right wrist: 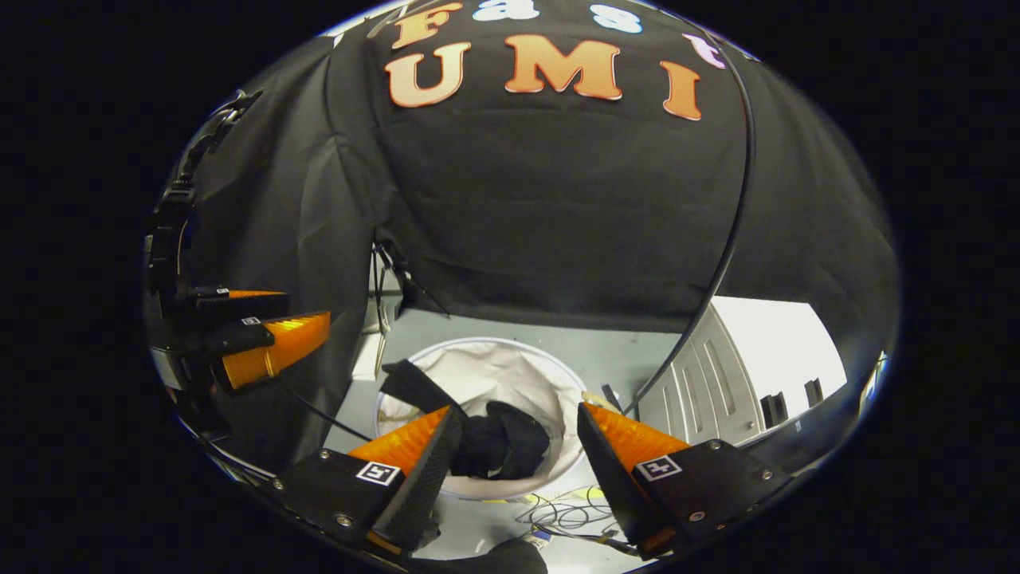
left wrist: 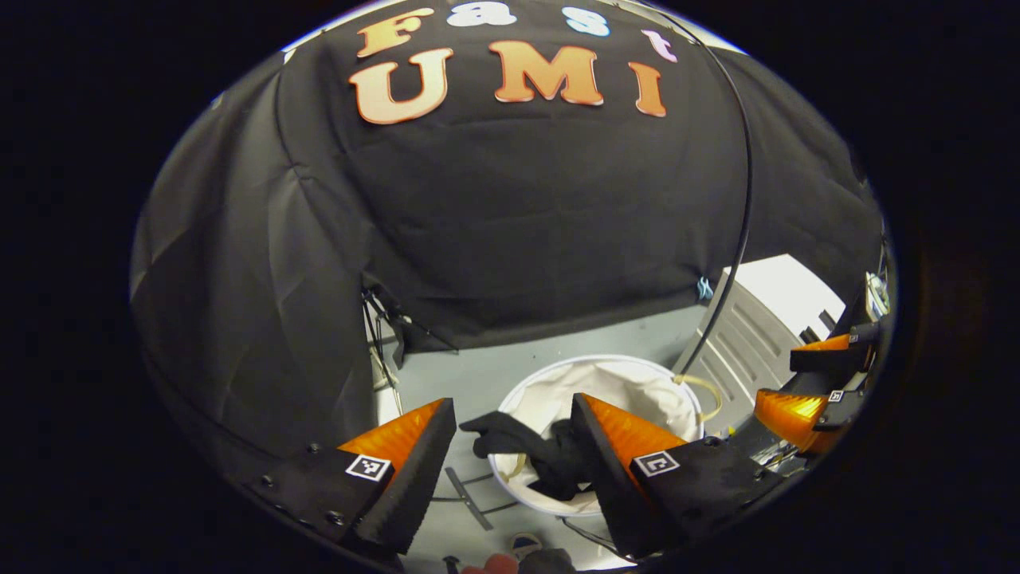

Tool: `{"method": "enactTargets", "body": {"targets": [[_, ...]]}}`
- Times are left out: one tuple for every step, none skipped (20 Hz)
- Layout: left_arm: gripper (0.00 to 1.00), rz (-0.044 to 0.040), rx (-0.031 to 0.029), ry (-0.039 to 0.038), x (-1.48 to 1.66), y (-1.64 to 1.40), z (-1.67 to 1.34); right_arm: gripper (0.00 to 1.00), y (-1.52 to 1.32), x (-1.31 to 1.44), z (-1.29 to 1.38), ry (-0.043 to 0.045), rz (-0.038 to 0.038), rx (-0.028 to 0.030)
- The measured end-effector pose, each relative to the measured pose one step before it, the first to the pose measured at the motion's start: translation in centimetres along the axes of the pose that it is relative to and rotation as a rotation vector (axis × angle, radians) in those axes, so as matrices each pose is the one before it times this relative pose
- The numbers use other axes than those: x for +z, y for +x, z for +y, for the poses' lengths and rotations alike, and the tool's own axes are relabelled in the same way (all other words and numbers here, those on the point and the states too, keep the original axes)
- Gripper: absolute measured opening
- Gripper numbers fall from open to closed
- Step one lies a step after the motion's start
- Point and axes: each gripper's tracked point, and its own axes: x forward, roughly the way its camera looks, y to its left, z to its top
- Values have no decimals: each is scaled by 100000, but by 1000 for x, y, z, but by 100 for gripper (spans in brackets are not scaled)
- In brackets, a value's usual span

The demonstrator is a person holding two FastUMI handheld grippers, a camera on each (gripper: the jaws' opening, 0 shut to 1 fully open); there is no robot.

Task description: Grasp the clothes on the hanger with both hands and then place them into the laundry hamper below.

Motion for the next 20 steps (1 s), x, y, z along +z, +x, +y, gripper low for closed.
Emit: {"method": "enactTargets", "body": {"targets": [[95, -3268, 766, -436, 1351, -718, 247, 91, -701, 1547, -190, -109, -3211, -580], [95, -3394, 651, 31, 1514, -626, 292, 91, -833, 1583, -305, -351, -3531, -724], [95, -3309, 979, 203, 1427, -786, 233, 92, -944, 1776, -233, -410, -3199, -438], [95, -3476, 712, -88, 1588, -609, 257, 91, -925, 1555, -31, 114, -3019, -513], [95, -3216, 703, -153, 1498, -751, 185, 92, -840, 1835, -81, 810, -3261, -181], [95, -3373, 726, -340, 1607, -695, 424, 92, -652, 1859, 20, 1020, -3436, 6], [95, -3525, 506, -589, 1363, -634, 158, 91, -654, 1875, -130, 810, -3241, -189], [95, -3280, 312, -826, 1564, -584, 192, 91, -684, 1725, -348, 501, -3653, -371], [94, -3221, 143, -740, 1504, -484, 210, 91, -369, 1813, -315, 266, -3526, -627], [93, -3296, -163, -570, 1492, -365, 98, 91, -515, 1841, -323, 248, -3133, -936], [96, -3014, 300, -168, 1541, -540, 302, 91, -519, 1736, -270, 416, -2928, -916], [94, -2712, 291, 46, 1300, -192, 164, 91, -877, 1709, -258, 670, -3221, -650], [93, -2716, 189, -74, 1287, -298, 83, 91, -569, 1790, -160, 593, -3530, -623], [95, -2591, 228, -324, 1211, -317, 40, 91, -625, 1866, -393, 223, -3361, -984], [96, -2417, 275, -268, 1166, -423, 343, 95, -541, 1548, -409, -133, -3047, -936], [96, -2146, 213, -20, 1122, -251, 374, 99, -640, 1219, -554, -240, -2686, -989], [96, -2185, 242, -480, 1215, -406, 204, 91, -862, 1437, -300, -355, -2603, -812], [96, -2260, -118, -417, 1318, -175, 47, 91, -654, 1204, -523, -473, -2384, -1104], [95, -2228, -132, -327, 1032, -331, -62, 91, -528, 1405, -470, -128, -2345, -1132], [94, -1852, -143, -240, 1015, -62, 26, 99, -511, 1271, -171, 253, -2473, -693]]}}
